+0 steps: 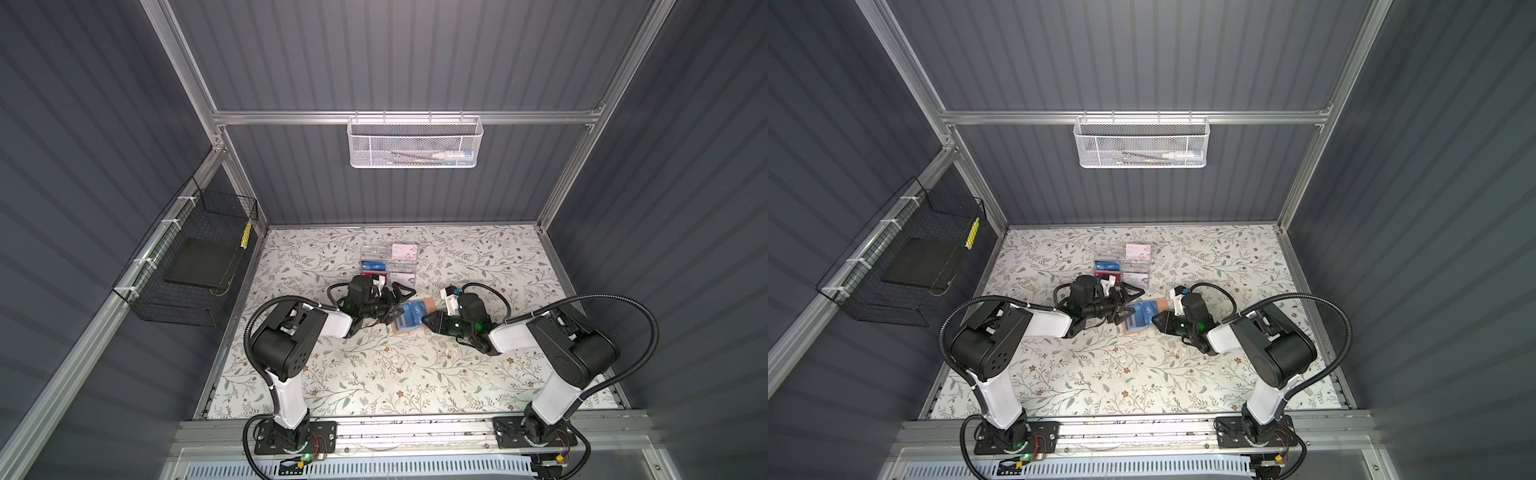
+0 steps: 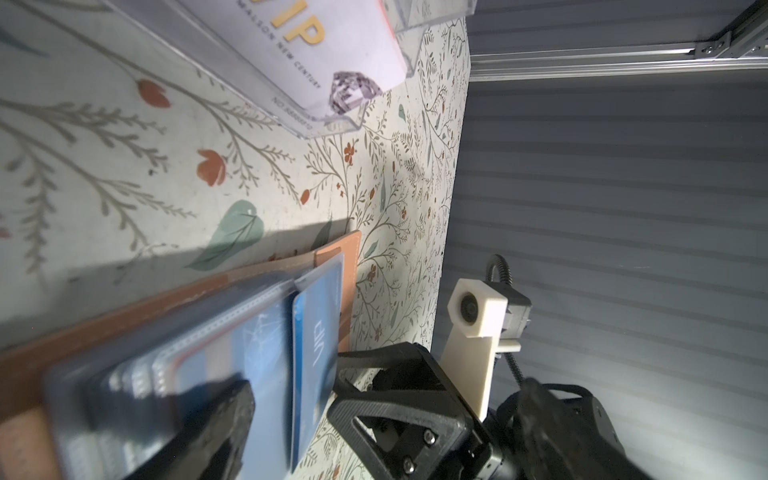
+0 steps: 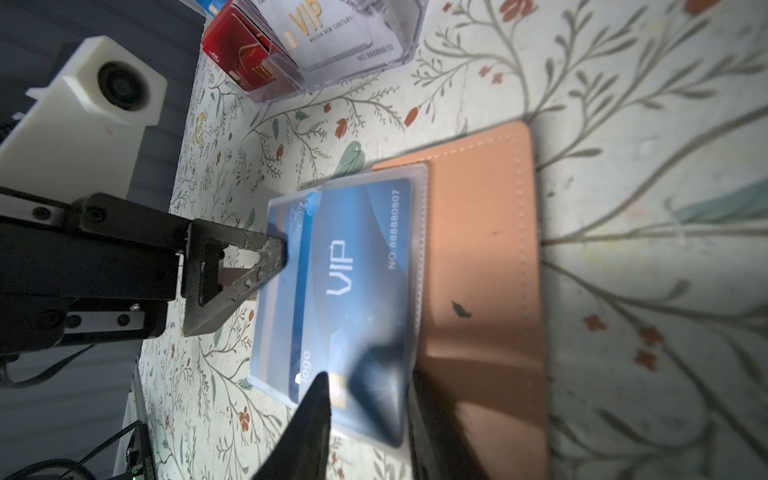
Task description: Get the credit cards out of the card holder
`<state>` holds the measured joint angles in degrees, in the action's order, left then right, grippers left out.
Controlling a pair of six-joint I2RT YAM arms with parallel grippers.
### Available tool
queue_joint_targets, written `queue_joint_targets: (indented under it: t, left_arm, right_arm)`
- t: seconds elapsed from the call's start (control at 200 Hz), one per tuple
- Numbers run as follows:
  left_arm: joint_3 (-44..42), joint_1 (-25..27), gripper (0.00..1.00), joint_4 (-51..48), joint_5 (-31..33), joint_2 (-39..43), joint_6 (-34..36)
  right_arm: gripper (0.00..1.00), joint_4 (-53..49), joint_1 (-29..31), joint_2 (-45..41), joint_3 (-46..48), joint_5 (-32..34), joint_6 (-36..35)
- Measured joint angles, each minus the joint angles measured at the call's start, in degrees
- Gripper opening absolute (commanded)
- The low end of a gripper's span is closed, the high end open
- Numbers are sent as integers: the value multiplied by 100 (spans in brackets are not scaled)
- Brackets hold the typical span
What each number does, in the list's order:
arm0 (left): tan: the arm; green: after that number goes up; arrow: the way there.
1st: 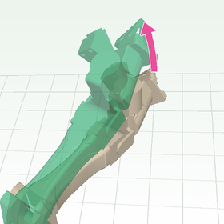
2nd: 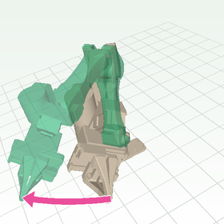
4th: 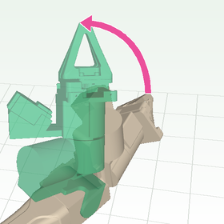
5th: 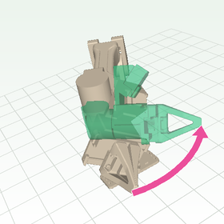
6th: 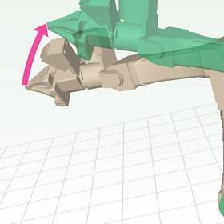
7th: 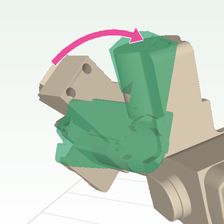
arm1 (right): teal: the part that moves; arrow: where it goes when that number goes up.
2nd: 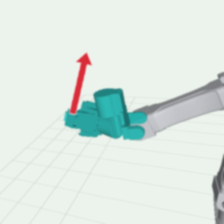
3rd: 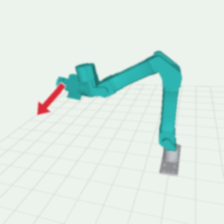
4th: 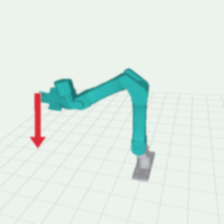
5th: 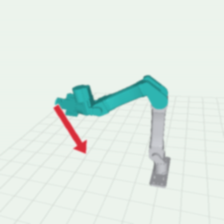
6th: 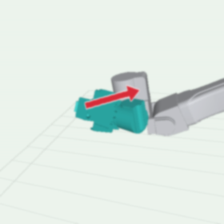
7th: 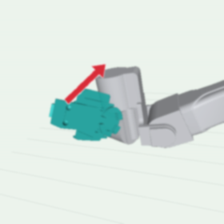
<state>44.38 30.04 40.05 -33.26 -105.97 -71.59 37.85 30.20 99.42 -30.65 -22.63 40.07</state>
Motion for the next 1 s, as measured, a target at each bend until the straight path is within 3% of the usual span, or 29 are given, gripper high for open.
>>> queue_joint_targets:
  t: [0.585,1.001]
  left_arm:
    - [57,79,95,-146,-166,-46,282]
    - [4,79,85,87,-348,-197,393]
  right_arm:
    - [26,-389,173,160,-382,17,-9]
    - [25,-492,181,179,-463,-2,-9]
